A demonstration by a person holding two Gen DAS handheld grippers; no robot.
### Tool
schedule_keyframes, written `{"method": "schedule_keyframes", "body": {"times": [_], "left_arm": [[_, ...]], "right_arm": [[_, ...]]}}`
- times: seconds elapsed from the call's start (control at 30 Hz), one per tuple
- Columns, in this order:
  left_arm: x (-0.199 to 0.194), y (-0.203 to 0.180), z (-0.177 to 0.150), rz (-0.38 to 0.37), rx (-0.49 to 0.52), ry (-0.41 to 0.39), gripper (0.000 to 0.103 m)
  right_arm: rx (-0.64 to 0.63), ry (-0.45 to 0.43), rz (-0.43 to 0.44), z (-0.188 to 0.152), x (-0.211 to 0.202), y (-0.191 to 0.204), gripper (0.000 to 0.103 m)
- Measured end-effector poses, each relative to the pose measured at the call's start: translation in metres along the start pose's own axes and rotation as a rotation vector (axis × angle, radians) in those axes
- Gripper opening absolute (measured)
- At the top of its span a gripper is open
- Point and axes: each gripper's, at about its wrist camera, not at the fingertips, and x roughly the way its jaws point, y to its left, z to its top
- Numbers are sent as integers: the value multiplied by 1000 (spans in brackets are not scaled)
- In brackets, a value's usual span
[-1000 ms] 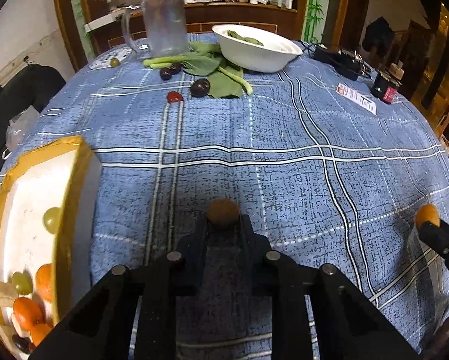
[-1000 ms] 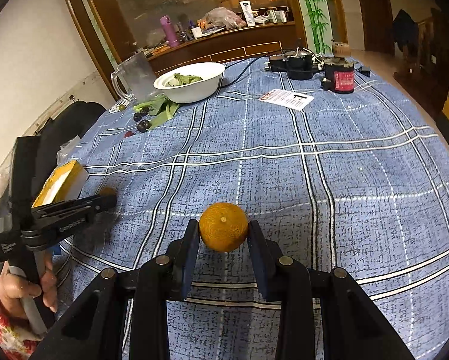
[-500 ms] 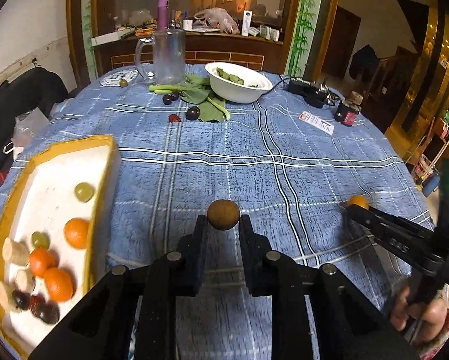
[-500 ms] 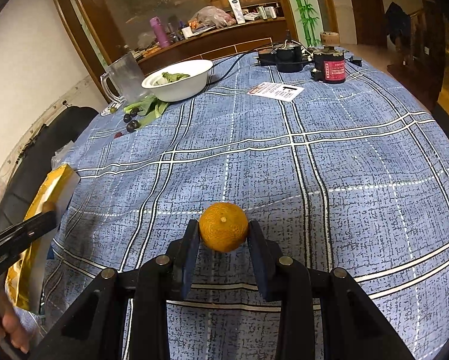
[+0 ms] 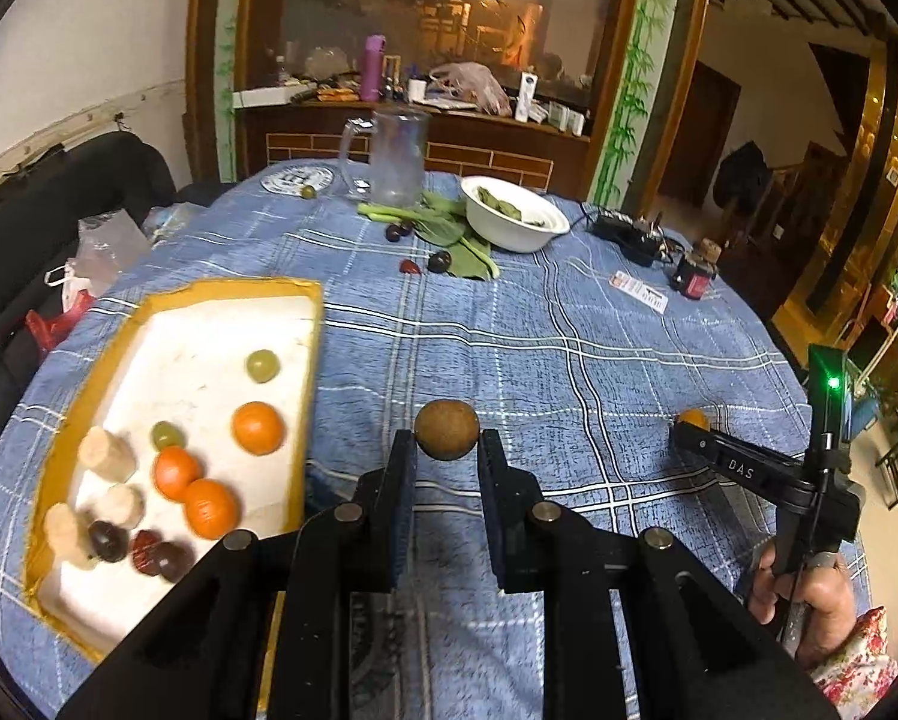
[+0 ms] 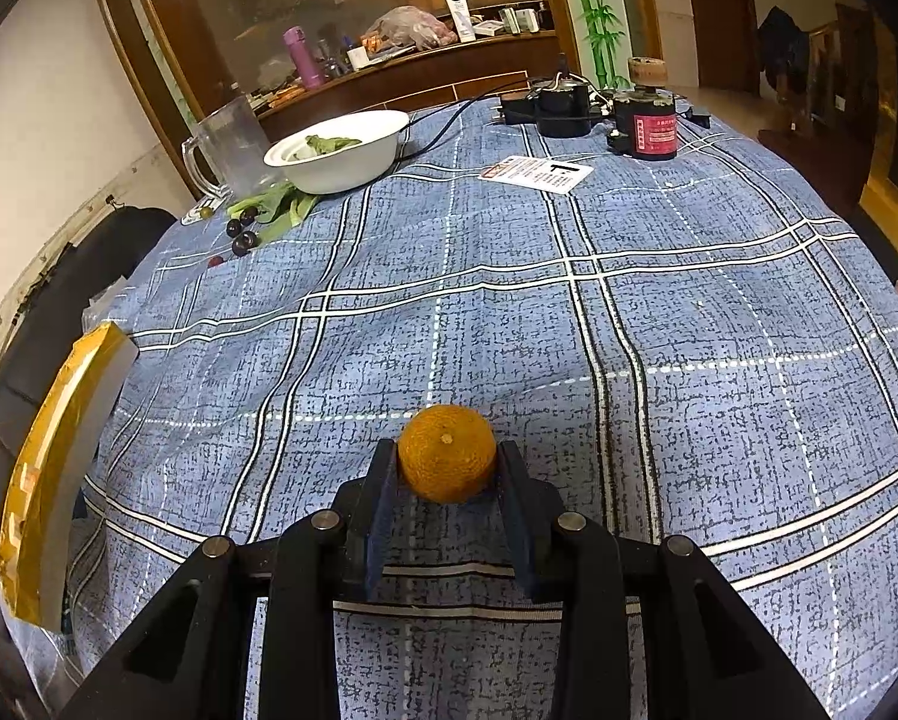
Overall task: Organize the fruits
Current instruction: 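Carry the tan ball and orange into the white tray and open both tools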
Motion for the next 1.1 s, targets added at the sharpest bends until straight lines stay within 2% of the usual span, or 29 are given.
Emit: {"method": "schedule_keyframes", "body": {"times": [0.17,0.37,0.57,0.87,1.1], "left_arm": [[-27,20,-3,21,-19,-55,20],[-48,49,-11,22,-69,-84,20],[-63,89,-22,66,-138,-101,20],[-52,163,-46,213,-253,-24,20],[-36,186,-57,222,-285,16,20]], "right_arm": [[8,2,26,-13,-17,10,35],[-29,-20,45,-26,-46,40,35],[-122,-40,101,-32,-69,99,35],[-287,-25,263,-42,-69,210,35],[-398,29,296,-48,-41,278,36]]}}
